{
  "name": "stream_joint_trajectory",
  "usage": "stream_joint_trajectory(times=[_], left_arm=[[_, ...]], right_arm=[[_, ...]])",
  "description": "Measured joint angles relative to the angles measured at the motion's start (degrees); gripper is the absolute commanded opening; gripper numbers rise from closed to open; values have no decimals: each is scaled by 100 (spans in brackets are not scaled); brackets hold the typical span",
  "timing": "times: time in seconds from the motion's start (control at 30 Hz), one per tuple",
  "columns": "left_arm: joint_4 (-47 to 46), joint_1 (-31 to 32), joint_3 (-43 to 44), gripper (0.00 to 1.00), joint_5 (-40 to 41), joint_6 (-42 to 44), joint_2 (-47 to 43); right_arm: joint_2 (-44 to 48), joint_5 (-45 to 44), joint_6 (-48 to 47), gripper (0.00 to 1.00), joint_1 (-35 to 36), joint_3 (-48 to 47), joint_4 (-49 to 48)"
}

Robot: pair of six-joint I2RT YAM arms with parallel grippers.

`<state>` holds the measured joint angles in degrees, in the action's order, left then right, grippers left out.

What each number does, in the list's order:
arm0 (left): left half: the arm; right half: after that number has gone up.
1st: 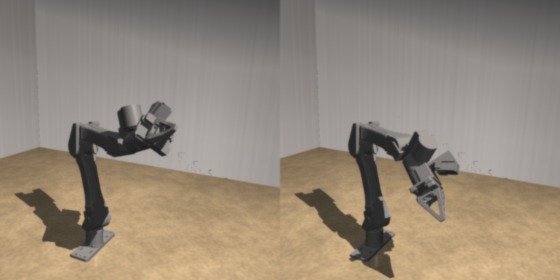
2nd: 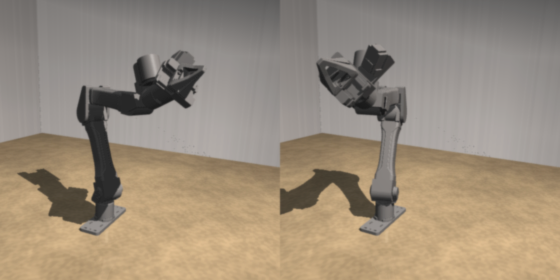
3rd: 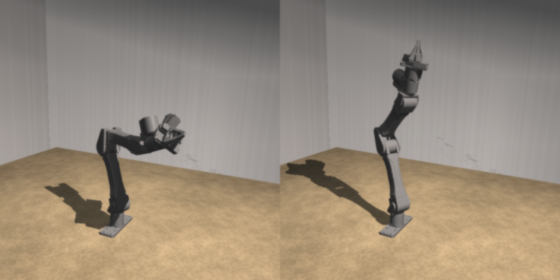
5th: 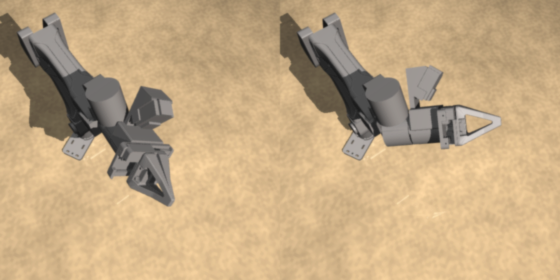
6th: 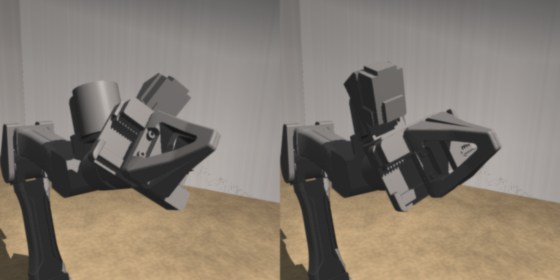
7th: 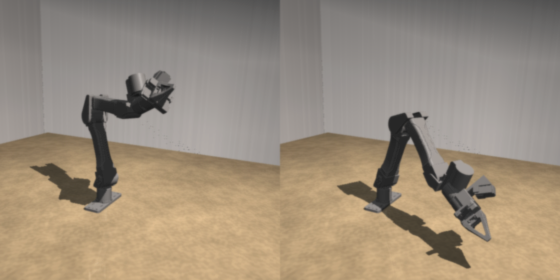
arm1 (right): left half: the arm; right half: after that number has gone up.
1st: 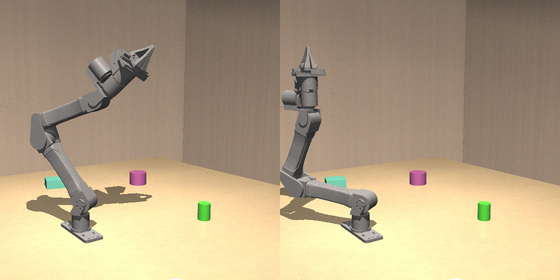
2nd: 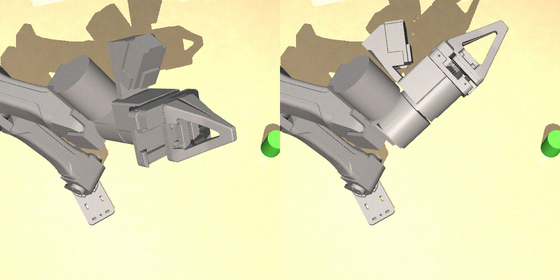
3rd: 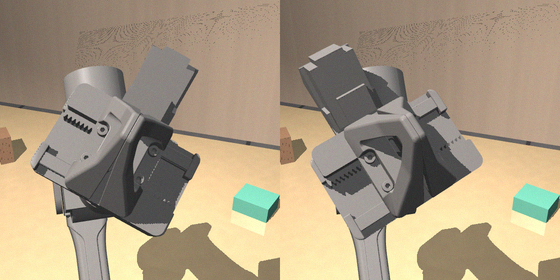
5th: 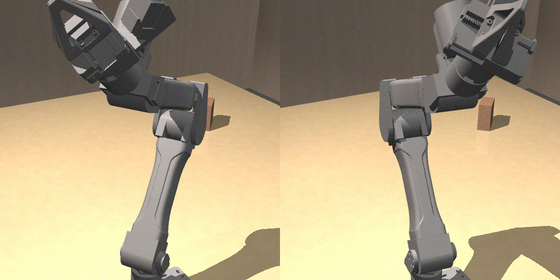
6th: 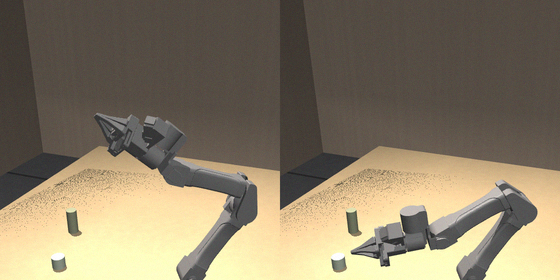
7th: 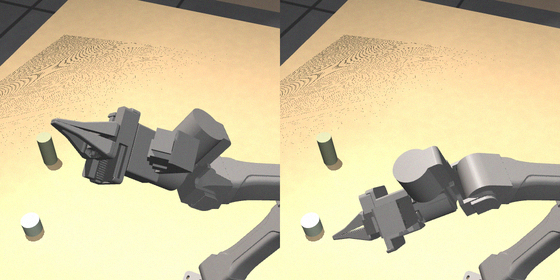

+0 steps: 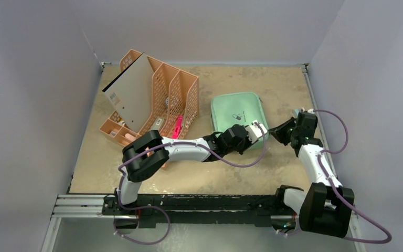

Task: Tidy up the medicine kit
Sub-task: Zip the medicine box at the center of the board.

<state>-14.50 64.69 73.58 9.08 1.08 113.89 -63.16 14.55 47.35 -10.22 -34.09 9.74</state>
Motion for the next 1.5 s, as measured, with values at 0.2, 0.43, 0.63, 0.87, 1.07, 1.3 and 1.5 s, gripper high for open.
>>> stream_joint_trajectory(times=[0.2, 0.43, 0.63, 0.87, 1.07, 1.3, 1.5], left_arm=[[24, 0, 22, 25, 17, -66, 11], [46, 0, 37, 25, 33, -109, 20], [74, 0, 103, 25, 57, -111, 63], [92, 0, 129, 25, 81, -151, 79], [140, 0, 155, 25, 87, -153, 83], [-212, -96, 354, 25, 348, -195, 372], [-278, -118, 380, 25, 398, -201, 413]], right_arm=[[116, -15, -7, 5, -4, 81, 15], [291, -107, 13, 3, -4, 177, 63], [420, -177, 61, 11, -4, 256, 66], [654, -79, 240, 10, -35, 518, -181], [780, 48, 308, 19, -79, 610, -256], [1003, 1287, 448, 14, 184, 780, 673], [1150, 1462, 446, 23, 205, 811, 1488]])
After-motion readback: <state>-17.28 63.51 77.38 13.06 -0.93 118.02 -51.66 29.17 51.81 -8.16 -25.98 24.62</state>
